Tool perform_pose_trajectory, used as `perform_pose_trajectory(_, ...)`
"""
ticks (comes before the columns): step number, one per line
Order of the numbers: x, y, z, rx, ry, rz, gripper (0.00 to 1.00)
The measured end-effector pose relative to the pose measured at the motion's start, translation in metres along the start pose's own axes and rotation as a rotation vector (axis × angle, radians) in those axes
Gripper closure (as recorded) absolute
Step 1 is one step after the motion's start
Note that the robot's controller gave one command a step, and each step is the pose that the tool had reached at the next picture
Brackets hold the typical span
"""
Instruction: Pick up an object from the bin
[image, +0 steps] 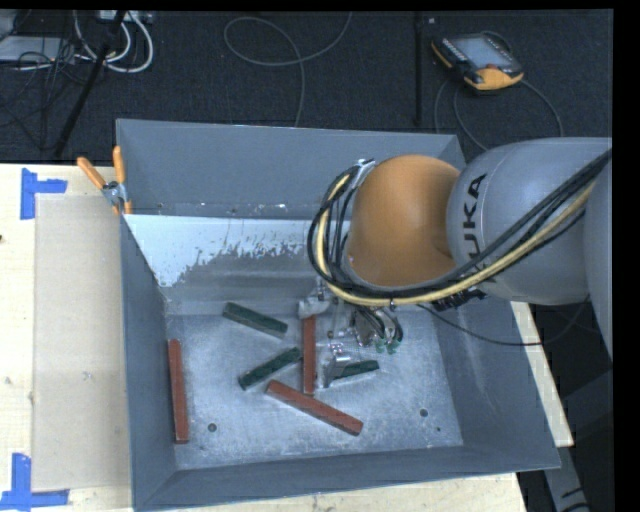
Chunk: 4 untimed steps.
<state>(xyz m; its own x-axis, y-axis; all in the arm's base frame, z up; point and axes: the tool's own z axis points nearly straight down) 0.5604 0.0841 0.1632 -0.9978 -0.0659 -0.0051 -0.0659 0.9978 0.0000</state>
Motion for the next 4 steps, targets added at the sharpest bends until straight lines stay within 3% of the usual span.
perform_pose_trajectory(1, -0.004, 0.015, 0.05, 0.0, 0.004, -0.191, 0.0)
perform_pose_trajectory(2, -0.017, 0.023, 0.085, -0.001, 0.025, -0.364, 1.0)
perform_pose_trajectory(3, -0.017, 0.023, 0.085, -0.001, 0.024, -0.364, 1.0)
perform_pose_trajectory(4, -0.023, -0.104, 0.015, -0.002, 0.004, -0.365, 1.0)
